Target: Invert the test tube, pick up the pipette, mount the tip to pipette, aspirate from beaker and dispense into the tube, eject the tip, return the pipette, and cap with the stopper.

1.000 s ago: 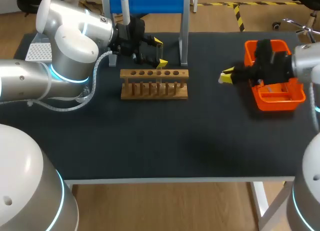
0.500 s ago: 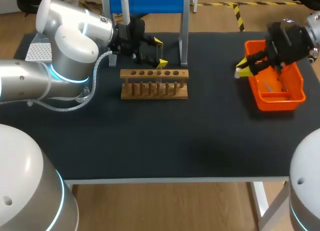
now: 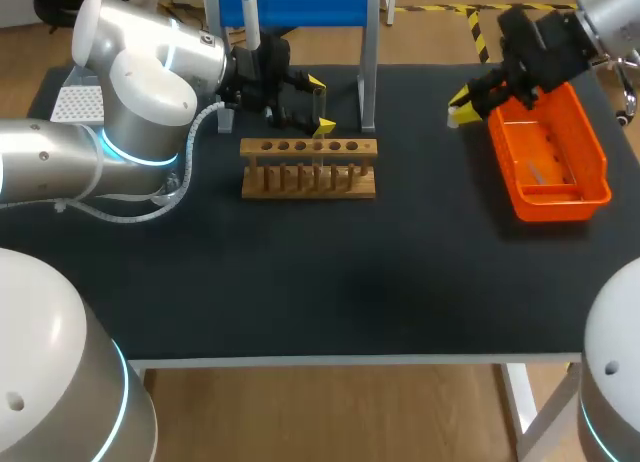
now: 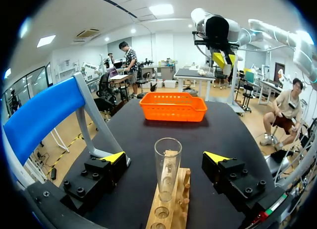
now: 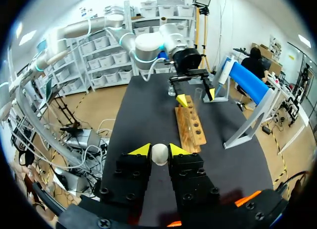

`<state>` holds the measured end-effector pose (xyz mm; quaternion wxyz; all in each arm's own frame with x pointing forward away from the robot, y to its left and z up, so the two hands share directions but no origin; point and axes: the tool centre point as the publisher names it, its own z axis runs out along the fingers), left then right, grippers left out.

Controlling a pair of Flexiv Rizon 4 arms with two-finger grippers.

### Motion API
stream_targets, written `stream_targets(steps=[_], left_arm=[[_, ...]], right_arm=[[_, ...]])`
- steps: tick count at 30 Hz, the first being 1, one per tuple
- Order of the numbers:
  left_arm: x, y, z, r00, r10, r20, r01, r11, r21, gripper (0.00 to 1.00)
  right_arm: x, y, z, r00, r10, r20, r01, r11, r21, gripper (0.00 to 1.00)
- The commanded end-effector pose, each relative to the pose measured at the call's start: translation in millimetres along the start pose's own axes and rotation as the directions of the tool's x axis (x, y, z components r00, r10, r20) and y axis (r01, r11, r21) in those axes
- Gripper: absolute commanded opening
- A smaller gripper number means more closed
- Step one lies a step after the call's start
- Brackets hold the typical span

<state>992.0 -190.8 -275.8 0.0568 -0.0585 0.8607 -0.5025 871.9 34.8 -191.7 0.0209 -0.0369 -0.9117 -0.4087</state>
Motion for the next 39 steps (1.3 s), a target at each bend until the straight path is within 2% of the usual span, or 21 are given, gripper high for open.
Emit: stream_targets(steps=[1, 22, 30, 39], left_arm=[[0.4, 1.0, 0.3, 1.000, 0.001, 0.002, -0.001, 1.000, 0.004, 1.00], [0.4, 1.0, 0.3, 1.000, 0.001, 0.002, -0.001, 1.000, 0.004, 1.00], [0.4, 1.0, 0.3, 1.000, 0.001, 0.002, -0.001, 1.000, 0.004, 1.00], [0.4, 1.0, 0.3, 1.000, 0.001, 0.002, -0.001, 1.000, 0.004, 1.00]], right_arm=[[4.4, 0.7, 3.5, 1.000, 0.001, 0.015, -0.001, 1.000, 0.002, 0.00], [4.4, 0.7, 3.5, 1.000, 0.001, 0.015, -0.001, 1.000, 0.002, 0.00], [-25.8, 31.2, 37.0, 0.998, 0.012, 0.059, -0.013, 1.000, 0.011, 0.00], [-52.5, 67.8, 75.7, 0.997, 0.011, 0.072, -0.015, 0.999, 0.051, 0.00]])
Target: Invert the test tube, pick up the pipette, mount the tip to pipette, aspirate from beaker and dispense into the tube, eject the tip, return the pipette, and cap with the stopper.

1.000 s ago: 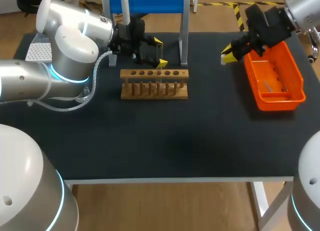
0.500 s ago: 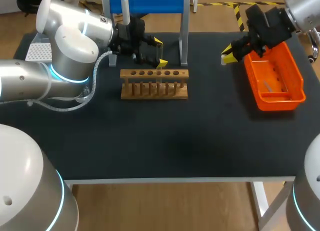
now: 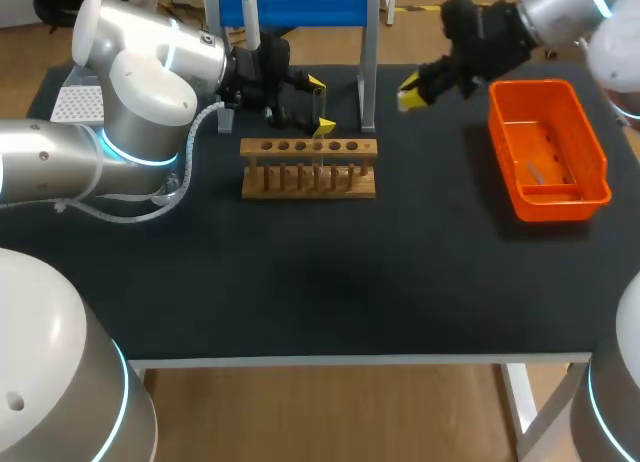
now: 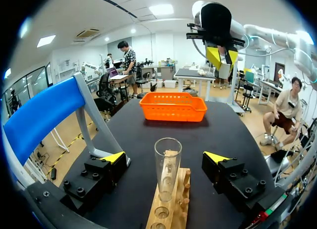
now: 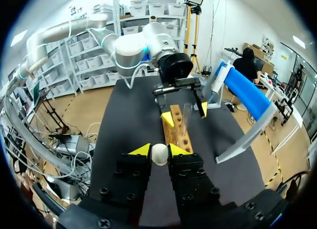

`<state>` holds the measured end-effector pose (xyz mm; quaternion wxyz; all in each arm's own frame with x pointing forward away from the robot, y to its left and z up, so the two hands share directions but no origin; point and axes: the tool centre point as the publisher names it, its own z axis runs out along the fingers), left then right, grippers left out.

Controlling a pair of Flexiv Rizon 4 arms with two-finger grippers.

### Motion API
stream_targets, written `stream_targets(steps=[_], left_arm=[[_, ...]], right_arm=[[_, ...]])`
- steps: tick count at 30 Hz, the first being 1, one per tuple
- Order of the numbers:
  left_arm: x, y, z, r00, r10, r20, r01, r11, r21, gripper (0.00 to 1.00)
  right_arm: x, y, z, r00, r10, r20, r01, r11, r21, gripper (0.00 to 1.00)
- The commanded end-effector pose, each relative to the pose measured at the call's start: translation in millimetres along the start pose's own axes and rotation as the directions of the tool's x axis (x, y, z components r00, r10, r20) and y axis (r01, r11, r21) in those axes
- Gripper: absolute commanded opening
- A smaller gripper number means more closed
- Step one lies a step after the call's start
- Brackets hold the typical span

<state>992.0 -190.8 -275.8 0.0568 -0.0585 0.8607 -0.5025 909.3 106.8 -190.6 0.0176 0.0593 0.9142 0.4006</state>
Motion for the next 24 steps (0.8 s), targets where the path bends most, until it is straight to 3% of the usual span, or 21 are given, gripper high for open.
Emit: stream_targets(steps=[1, 10, 24], left_arm=[[0.4, 1.0, 0.3, 1.000, 0.001, 0.002, -0.001, 1.000, 0.004, 1.00], [0.4, 1.0, 0.3, 1.000, 0.001, 0.002, -0.001, 1.000, 0.004, 1.00], [0.4, 1.0, 0.3, 1.000, 0.001, 0.002, -0.001, 1.000, 0.004, 1.00]], right_arm=[[-19.0, 20.2, 27.8, 1.000, 0.000, -0.017, 0.001, 0.999, 0.044, 0.00], [-32.9, 40.5, 49.5, 1.000, -0.008, 0.004, 0.007, 0.997, 0.074, 0.00], [-41.4, 44.4, 69.4, 0.999, 0.029, 0.025, -0.031, 0.996, 0.081, 0.00]])
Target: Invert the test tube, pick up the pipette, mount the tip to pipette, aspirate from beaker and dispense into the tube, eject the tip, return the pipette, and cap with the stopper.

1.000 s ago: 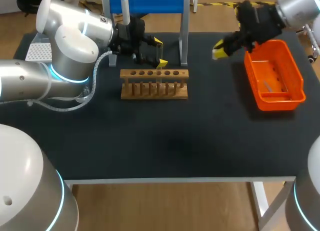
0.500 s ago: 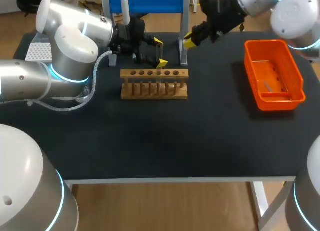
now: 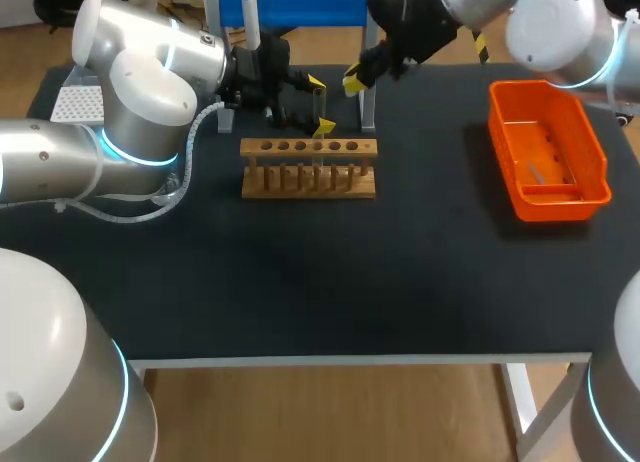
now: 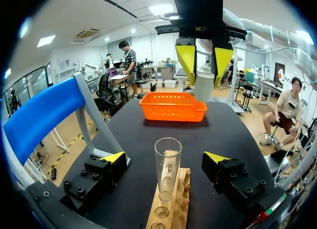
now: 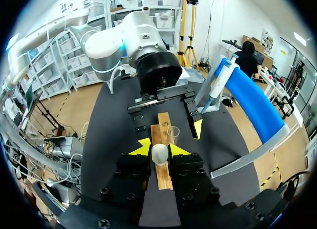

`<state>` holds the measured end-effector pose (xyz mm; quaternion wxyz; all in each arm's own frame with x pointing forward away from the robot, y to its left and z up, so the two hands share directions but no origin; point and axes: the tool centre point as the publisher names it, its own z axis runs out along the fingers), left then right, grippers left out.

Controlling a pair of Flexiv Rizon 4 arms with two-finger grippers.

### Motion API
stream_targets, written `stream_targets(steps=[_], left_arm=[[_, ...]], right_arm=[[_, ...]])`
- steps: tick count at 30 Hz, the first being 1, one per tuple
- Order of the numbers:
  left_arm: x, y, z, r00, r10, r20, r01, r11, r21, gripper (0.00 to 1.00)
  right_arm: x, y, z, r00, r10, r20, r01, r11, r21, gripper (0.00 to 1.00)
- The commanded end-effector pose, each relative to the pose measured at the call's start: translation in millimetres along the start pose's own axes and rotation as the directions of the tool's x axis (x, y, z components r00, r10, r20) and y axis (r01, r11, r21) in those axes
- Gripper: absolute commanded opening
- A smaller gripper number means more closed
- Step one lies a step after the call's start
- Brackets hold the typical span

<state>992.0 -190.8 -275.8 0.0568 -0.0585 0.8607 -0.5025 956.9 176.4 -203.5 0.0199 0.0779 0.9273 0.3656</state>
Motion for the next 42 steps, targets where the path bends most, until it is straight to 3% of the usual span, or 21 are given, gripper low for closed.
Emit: stream_targets(steps=[1, 24, 42], left_arm=[[0.4, 1.0, 0.3, 1.000, 0.001, 0.002, -0.001, 1.000, 0.004, 1.00], [0.4, 1.0, 0.3, 1.000, 0.001, 0.002, -0.001, 1.000, 0.004, 1.00], [-2.0, 6.9, 22.0, 0.999, 0.012, -0.031, -0.012, 1.000, -0.006, 1.00]], right_arm=[[-2.9, 3.6, 7.4, 1.000, 0.000, 0.002, 0.000, 1.000, 0.008, 0.00], [-2.8, 8.4, 11.8, 1.000, 0.002, 0.004, -0.002, 1.000, -0.003, 0.00], [-4.5, 8.0, 11.6, 1.000, 0.008, 0.001, -0.008, 1.000, -0.012, 0.00]])
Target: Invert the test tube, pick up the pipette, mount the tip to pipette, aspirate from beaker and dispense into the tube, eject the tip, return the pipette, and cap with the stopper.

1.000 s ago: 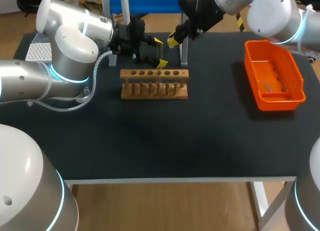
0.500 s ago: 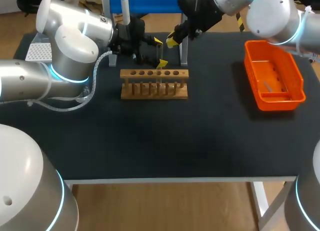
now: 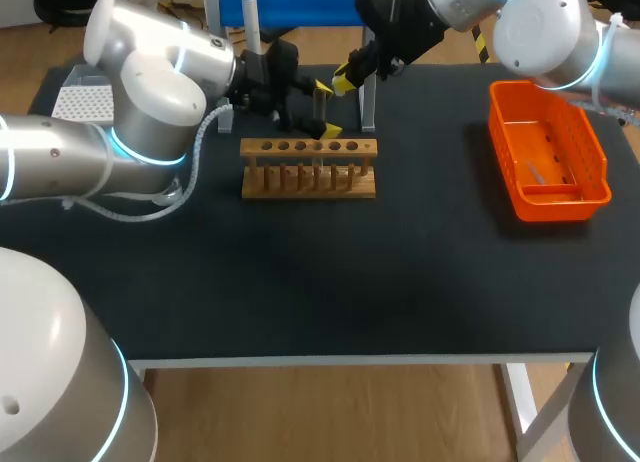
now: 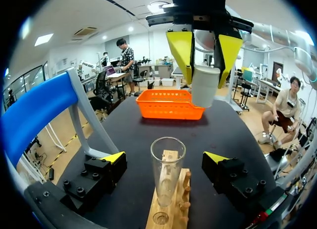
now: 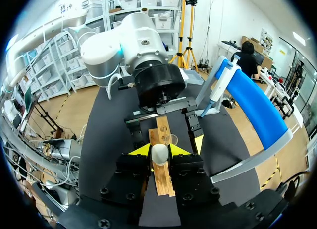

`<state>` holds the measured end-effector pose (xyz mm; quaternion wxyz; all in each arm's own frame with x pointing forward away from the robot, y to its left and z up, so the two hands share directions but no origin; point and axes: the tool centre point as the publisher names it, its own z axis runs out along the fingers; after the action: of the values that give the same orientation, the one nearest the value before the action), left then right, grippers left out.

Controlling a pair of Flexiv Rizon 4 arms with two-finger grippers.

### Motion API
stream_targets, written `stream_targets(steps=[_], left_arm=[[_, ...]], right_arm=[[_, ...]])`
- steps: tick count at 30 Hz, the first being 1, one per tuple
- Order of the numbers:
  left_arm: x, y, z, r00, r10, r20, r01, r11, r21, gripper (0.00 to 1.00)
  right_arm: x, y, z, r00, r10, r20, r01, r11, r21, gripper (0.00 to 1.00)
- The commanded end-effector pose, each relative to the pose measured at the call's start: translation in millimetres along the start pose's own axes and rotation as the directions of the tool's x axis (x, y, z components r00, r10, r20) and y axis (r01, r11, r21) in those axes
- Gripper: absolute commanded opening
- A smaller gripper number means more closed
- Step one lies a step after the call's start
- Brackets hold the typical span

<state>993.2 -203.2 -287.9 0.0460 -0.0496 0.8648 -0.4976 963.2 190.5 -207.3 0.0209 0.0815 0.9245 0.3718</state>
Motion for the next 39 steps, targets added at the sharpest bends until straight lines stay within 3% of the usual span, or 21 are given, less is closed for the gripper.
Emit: stream_targets(steps=[1, 15, 39], left_arm=[[-3.5, 2.5, 5.4, 1.000, 0.010, -0.004, -0.010, 1.000, 0.013, 1.00], [-3.9, 10.7, 14.2, 1.000, 0.000, -0.030, 0.000, 1.000, 0.011, 1.00], [-3.1, 14.9, 3.9, 1.000, -0.004, -0.012, 0.004, 1.000, 0.018, 1.00]], right_arm=[[-0.6, -0.5, -1.3, 1.000, 0.002, -0.002, -0.002, 1.000, 0.002, 0.00], [-2.2, 0.0, -1.5, 1.000, 0.007, -0.004, -0.007, 1.000, -0.009, 0.00], [-3.5, 2.1, -2.6, 1.000, 0.006, -0.003, -0.006, 1.000, -0.006, 0.00]])
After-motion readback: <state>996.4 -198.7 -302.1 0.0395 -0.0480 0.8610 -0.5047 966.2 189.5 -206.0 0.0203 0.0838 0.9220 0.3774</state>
